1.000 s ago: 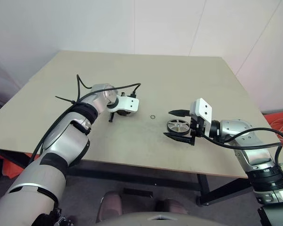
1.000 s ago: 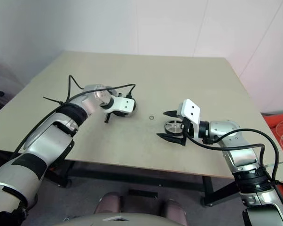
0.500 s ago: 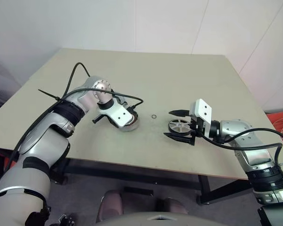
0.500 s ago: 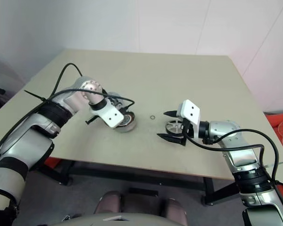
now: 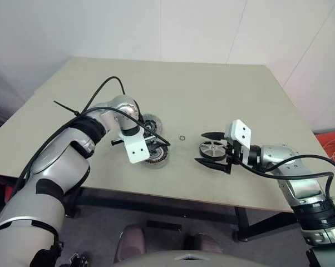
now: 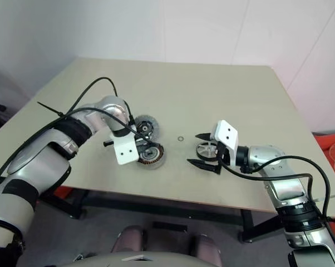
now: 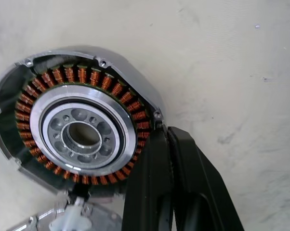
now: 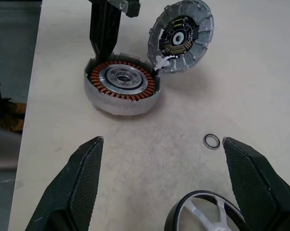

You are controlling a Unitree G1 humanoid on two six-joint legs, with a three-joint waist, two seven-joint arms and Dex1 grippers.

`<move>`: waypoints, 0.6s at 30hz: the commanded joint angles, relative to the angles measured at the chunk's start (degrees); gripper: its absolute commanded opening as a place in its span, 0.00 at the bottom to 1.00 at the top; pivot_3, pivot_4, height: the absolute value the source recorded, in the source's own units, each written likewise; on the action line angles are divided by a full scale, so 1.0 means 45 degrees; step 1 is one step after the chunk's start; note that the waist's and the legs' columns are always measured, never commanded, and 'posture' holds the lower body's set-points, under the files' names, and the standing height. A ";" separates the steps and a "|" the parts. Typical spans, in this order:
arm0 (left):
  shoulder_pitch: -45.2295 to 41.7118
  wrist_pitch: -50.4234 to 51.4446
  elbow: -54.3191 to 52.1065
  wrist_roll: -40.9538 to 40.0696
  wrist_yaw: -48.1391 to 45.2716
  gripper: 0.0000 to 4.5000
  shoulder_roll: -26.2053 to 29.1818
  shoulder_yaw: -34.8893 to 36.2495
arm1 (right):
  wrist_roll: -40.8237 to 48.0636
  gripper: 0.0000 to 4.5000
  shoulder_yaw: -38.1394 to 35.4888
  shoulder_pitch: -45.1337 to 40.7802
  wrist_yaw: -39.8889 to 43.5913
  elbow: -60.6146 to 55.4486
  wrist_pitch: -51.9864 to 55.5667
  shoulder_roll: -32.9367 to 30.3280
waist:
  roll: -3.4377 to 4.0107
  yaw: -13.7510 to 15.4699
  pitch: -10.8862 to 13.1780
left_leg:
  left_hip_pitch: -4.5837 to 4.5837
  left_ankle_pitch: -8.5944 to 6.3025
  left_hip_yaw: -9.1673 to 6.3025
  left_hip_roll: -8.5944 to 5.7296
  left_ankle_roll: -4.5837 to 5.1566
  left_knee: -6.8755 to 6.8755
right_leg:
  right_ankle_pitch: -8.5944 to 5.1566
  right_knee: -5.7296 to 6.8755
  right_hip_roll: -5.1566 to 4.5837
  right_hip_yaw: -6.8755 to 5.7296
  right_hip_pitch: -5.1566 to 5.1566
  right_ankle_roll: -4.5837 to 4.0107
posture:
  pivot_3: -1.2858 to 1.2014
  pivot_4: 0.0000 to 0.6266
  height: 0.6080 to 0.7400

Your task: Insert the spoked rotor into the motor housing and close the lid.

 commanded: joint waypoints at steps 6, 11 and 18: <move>-0.1221 -0.1153 0.0873 -0.0430 -0.0203 0.01 -0.0244 0.0298 | 0.0130 1.00 -0.0329 -0.0236 -0.0087 -0.0468 -0.0167 -0.0008 | 0.0000 0.0216 0.0000 | 0.0007 0.0001 -0.0003 0.0000 -0.0002 0.0008 | 0.0009 0.0010 -0.0004 -0.0002 0.0000 -0.0010 | 0.52 0.00 1.00; -0.1380 -0.0222 0.0939 -0.0452 -0.0251 0.29 -0.0141 0.0139 | 0.0066 1.00 -0.0254 -0.0299 -0.0096 -0.0392 -0.0219 0.0033 | 0.0000 0.0237 0.0000 | 0.0027 0.0001 -0.0002 -0.0012 -0.0001 0.0012 | 0.0009 0.0022 -0.0021 -0.0003 -0.0001 -0.0009 | 0.52 0.00 1.00; -0.1157 0.0590 0.0265 -0.0796 -0.0242 0.73 -0.0111 0.0624 | 0.0072 1.00 -0.0272 -0.0386 -0.0090 -0.0375 -0.0123 -0.0007 | 0.0000 0.0254 0.0000 | 0.0021 0.0002 0.0000 -0.0021 -0.0002 0.0015 | 0.0002 0.0026 -0.0033 -0.0004 0.0004 0.0009 | 0.52 0.00 1.00</move>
